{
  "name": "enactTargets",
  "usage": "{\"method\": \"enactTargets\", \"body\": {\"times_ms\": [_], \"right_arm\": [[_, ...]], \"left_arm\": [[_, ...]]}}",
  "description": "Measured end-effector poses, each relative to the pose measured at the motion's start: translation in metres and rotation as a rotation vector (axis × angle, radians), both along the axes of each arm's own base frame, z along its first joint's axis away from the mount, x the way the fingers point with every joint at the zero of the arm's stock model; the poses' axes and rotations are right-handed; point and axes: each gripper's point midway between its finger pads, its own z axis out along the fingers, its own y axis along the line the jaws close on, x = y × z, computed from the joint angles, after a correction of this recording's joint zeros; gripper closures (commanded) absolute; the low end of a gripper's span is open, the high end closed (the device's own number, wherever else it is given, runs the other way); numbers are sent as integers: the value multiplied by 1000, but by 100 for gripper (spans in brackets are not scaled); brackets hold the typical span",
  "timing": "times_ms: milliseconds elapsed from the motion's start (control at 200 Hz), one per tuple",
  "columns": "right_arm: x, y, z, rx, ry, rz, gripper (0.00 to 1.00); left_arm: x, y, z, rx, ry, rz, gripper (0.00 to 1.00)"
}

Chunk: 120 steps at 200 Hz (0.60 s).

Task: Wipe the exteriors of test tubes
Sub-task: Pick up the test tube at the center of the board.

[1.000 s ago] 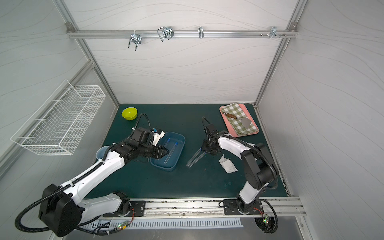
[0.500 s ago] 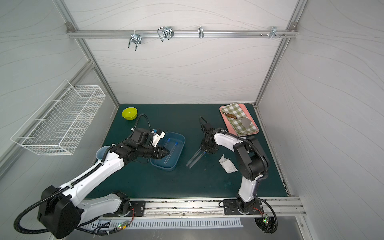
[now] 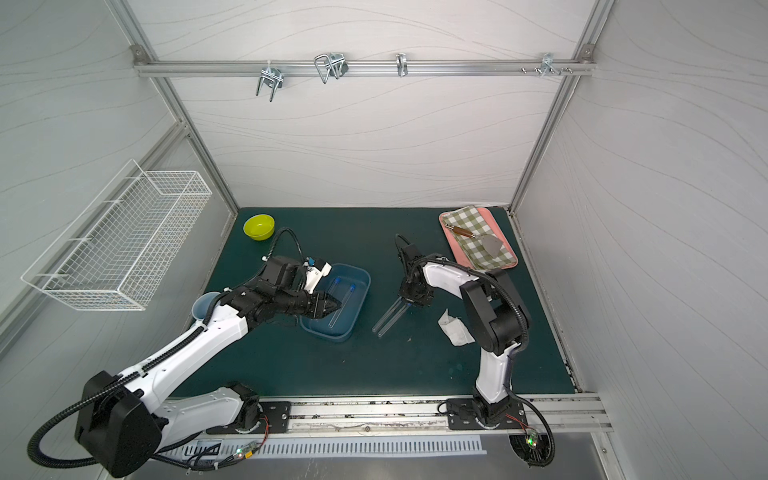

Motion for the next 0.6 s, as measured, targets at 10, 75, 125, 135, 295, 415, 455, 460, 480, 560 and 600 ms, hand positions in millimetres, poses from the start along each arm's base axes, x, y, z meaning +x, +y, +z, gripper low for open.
{"method": "enactTargets", "body": {"times_ms": [10,75,125,135,295,415,455,460,480,560,600], "right_arm": [[0,0,0,-1,0,1,76],[1,1,0,-11,2,5,79],[1,2,-1,-19,3,6,80],[1,2,-1,-20,3,7,80],[2,3,0,-31,-2,13,83],[1,6,0,-25,-3,15,85],[1,7,0,-20,-1,13,85],[1,7,0,-19,-1,13,85],[1,8,0,-17,-1,13,86],[0,11,4,-1,-3,14,86],[1,13,7,10,-9,17,86]], "left_arm": [[0,0,0,-1,-1,0,67],[0,-1,1,-4,-1,-2,67],[0,-1,1,-7,-2,-4,67],[0,-1,1,-7,-3,-4,67],[0,-1,4,-14,-13,-5,67],[0,-1,7,-19,-22,-6,67],[-1,-1,8,-21,-23,-7,67],[-1,-1,8,-21,-24,-7,67],[-1,-2,8,-22,-24,-7,66],[-1,-2,10,-25,-27,-8,66],[-2,-2,11,-28,-29,-10,65]]}}
